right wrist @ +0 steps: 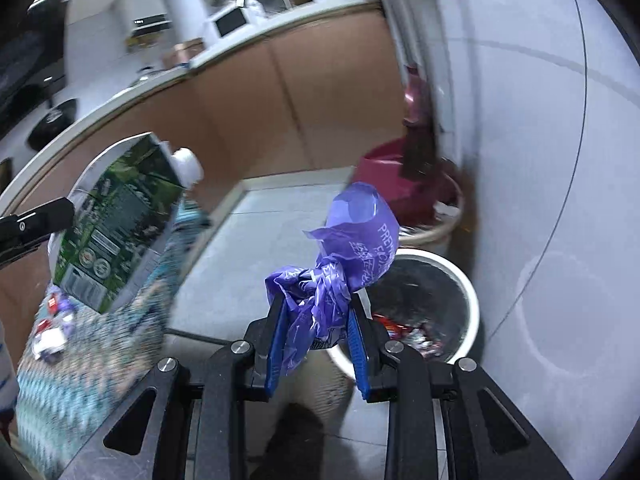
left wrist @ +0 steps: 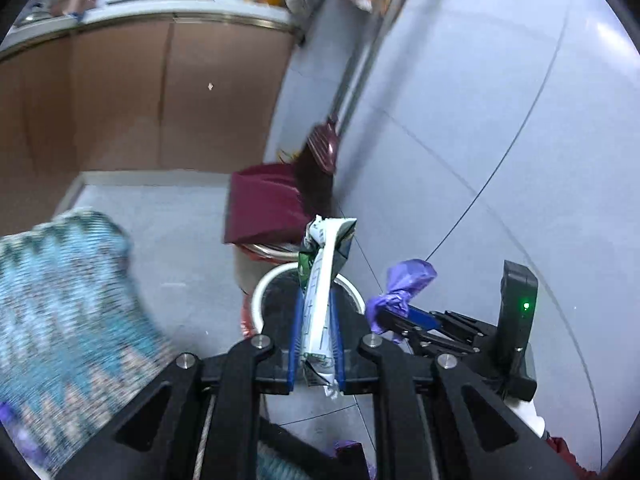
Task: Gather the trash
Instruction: 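Carry both held bags to the bin and open both tools to drop them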
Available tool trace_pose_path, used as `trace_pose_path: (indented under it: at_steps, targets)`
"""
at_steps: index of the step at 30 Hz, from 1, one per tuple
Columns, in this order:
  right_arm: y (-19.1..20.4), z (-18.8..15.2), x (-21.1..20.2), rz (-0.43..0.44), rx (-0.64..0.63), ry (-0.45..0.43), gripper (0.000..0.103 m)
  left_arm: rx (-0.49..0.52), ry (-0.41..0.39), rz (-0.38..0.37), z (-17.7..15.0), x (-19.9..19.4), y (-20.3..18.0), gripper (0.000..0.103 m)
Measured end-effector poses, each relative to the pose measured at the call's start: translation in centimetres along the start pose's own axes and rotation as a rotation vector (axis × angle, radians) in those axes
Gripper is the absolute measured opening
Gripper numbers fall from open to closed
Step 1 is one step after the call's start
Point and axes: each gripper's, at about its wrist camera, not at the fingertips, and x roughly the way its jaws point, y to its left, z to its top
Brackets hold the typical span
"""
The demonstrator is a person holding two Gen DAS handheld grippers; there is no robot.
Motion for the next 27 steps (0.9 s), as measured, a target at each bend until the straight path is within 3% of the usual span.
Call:
trace_pose_path:
  at_steps: [4,9,15,17,20,27]
  targets:
    - [-2.0,0.8,3.2,-0.035,0.008,0.035,0.028,0.008,0.065,-0.005,1.2,6.9,-0.6,0.013]
    - [-3.8,1.5,6.1,-0.067,0.019,0.069,0.029,0.019,0.108,0.002,2.0,12.5,-0.9,0.013]
    - [-4.9,1.7,8.2,-0.104,0.017,0.101,0.03,-0.025,0.145,-0.001,2.2,17.2,-0.2,0.014]
    - [-5.3,1.7,8.9,-0.122,0.015,0.114,0.036,-0.044,0.166,-0.019,2.2,18.4,0.0,0.014]
    - [-5.9,1.5,9.4,-0.14,0.017,0.118,0.046,-0.054,0.174,-0.023,2.0,18.8,0.1,0.014]
    - [-5.9,1.0,9.1,-0.147,0.051,0.116,0.051,-0.049,0.107,-0.005,1.7,15.1,0.4,0.014]
